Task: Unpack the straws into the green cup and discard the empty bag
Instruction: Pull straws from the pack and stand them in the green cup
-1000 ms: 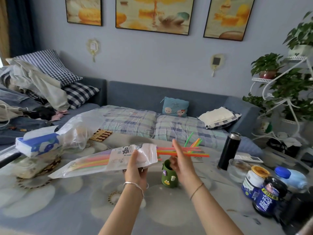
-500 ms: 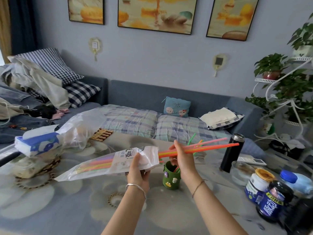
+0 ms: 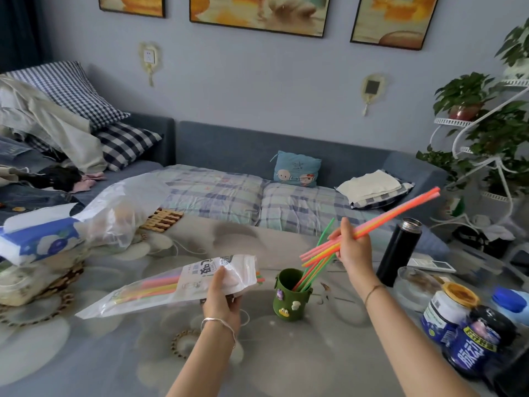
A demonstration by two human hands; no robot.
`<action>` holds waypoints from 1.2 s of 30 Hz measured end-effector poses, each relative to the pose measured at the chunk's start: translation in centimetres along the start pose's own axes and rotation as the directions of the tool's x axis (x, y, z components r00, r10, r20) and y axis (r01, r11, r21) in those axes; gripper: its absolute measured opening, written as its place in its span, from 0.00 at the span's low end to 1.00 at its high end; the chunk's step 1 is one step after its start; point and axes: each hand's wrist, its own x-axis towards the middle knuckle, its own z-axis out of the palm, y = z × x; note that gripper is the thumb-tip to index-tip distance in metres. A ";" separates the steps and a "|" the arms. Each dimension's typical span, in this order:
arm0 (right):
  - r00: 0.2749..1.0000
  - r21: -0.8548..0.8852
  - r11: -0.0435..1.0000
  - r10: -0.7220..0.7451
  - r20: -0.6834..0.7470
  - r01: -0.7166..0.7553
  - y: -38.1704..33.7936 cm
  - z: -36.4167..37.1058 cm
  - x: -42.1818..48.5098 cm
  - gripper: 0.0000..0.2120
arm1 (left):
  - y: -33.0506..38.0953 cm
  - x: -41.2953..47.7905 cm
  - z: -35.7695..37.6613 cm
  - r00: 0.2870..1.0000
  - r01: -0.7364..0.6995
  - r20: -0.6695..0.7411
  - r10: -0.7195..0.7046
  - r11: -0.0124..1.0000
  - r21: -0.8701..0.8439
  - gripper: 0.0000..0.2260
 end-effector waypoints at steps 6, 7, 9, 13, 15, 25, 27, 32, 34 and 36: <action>0.987 -0.278 0.959 -0.014 0.162 0.059 4.2 2.7 0.7 0.23 | -0.9 0.4 0.1 0.999 0.038 0.033 -0.039 0.998 0.050 0.12; 0.983 -0.316 0.947 -0.001 0.184 0.060 4.9 3.1 0.8 0.22 | -1.0 0.6 0.0 0.998 0.037 0.046 -0.040 0.998 0.056 0.12; 0.978 -0.361 0.930 0.010 0.209 0.067 6.0 3.5 1.0 0.19 | -1.0 0.9 -0.2 0.998 0.033 0.056 -0.036 0.998 0.049 0.12; 0.982 -0.342 0.938 0.004 0.187 0.061 6.9 3.6 1.1 0.16 | -0.9 1.4 -0.4 0.998 0.011 0.056 -0.012 1.000 0.026 0.08; 0.986 -0.347 0.935 -0.008 0.168 0.067 7.1 3.4 1.3 0.13 | -1.0 1.4 -0.4 0.998 0.011 0.064 -0.013 1.000 0.022 0.05; 0.996 -0.254 0.965 -0.080 -0.045 0.066 6.6 2.2 0.5 0.22 | -0.6 -0.5 0.3 0.996 -0.003 0.089 0.000 0.999 0.036 0.13; 0.997 -0.232 0.972 -0.041 -0.060 0.026 6.5 1.9 0.1 0.20 | -0.2 -1.4 0.6 0.995 -0.005 0.099 0.001 0.999 0.035 0.15; 0.998 -0.213 0.977 0.041 0.053 -0.029 5.2 1.5 -2.5 0.07 | 0.8 -3.7 0.9 0.992 -0.011 0.128 0.006 0.999 0.037 0.19; 0.981 -0.102 0.990 0.116 0.158 -0.101 3.6 2.0 -4.6 0.11 | 1.3 -4.8 1.2 0.989 -0.019 0.145 0.011 0.998 0.054 0.17; 0.923 0.126 0.941 0.272 0.274 -0.314 2.0 2.8 -6.8 0.16 | 1.5 -6.3 1.6 0.987 -0.034 0.162 0.021 0.996 0.081 0.12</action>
